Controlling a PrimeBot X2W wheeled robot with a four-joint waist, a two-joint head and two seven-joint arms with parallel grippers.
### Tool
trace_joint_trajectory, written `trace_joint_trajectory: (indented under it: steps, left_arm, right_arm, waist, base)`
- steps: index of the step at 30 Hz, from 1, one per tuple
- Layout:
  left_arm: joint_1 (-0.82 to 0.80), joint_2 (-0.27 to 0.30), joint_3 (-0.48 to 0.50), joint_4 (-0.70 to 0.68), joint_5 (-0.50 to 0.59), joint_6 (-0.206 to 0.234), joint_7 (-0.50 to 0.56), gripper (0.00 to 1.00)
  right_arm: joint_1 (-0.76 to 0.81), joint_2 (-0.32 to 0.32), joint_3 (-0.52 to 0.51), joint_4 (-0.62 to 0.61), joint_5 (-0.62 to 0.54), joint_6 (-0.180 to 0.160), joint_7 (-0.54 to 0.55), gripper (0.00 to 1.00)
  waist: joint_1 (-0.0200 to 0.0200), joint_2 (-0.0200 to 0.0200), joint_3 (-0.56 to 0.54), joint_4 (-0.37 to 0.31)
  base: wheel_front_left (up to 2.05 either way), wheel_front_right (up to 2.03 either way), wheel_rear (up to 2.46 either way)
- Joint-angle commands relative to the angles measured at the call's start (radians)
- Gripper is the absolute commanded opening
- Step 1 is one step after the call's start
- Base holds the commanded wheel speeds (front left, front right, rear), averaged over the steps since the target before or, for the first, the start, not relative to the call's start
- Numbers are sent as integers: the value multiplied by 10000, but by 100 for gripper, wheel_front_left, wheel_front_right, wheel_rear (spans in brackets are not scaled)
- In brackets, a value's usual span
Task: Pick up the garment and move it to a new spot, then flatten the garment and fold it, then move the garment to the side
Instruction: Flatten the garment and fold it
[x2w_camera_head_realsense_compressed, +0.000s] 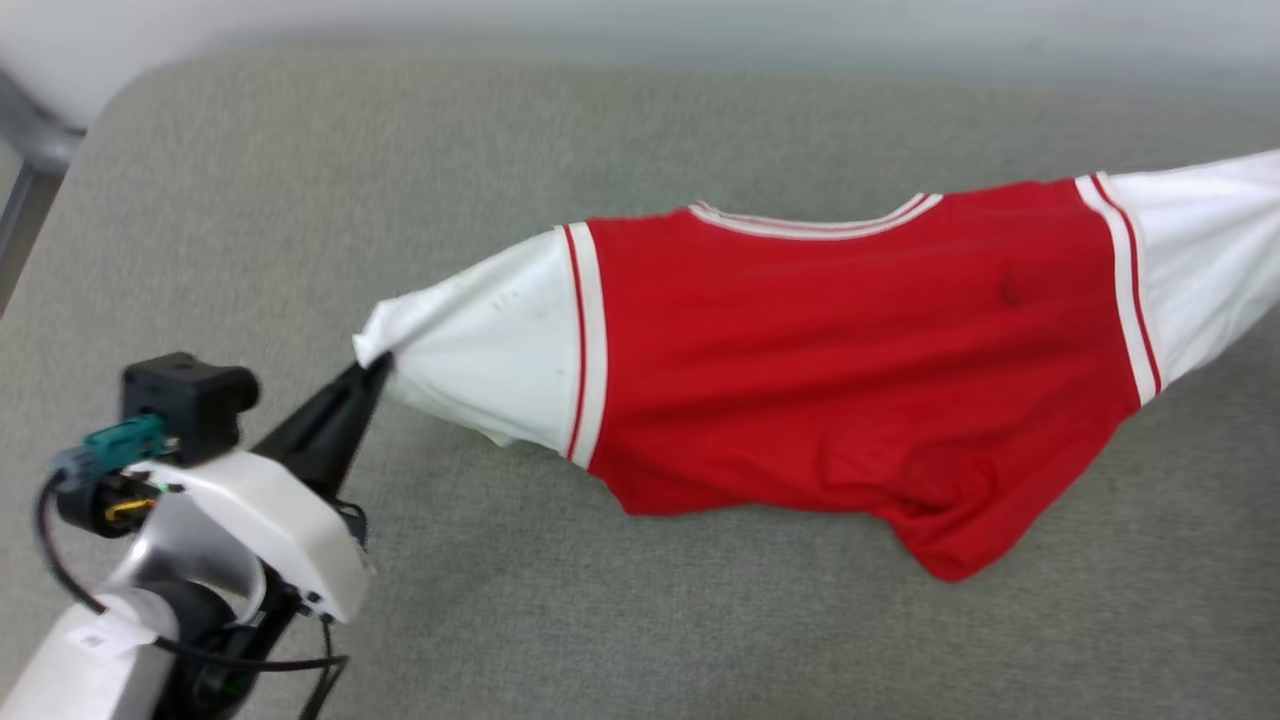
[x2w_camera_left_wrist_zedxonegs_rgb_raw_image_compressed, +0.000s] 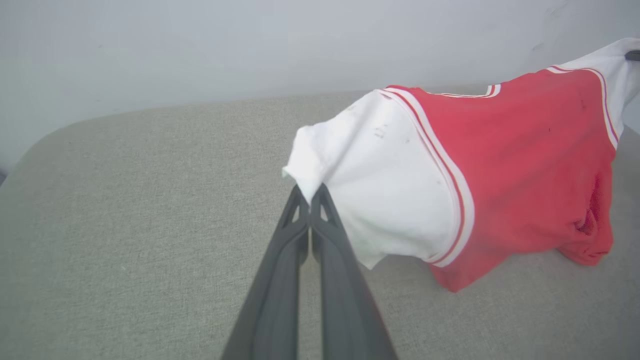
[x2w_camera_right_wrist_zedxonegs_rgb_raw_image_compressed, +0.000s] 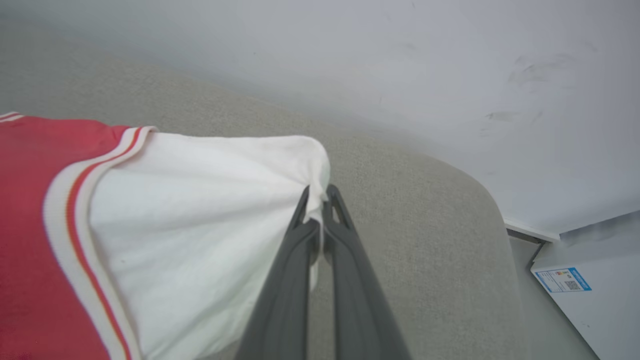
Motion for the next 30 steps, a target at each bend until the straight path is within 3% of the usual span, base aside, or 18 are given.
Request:
trace_joint_trajectory:
  steps: [1, 8, 16, 30]
  left_arm:
    - [143, 116, 170, -62, 77, 104, -156, 0]
    - [133, 472, 1005, -593, 281, 461, -687, 0]
    - [-208, 881, 2009, -1288, 410, 764, -1135, 0]
    - [-1499, 1766, 3197, -1787, 254, 765, -1169, 0]
  right_arm:
    - [-142, 26, -62, -117, 26, -14, -211, 0]
    - [-242, 87, -443, -861, 213, -15, -763, 0]
    - [-416, 282, -799, -2151, 469, -15, -560, 0]
    - [-1362, 511, -1651, -3644, 410, -17, 115, 0]
  waist:
    - [0, 0, -622, -367]
    - [0, 0, -1576, -766]
    - [0, 0, -2230, -1183]
    - [0, 0, -1826, -1533]
  base:
    - [0, 0, 0]
    - [0, 0, 0]
    - [0, 0, 0]
    - [0, 0, 0]
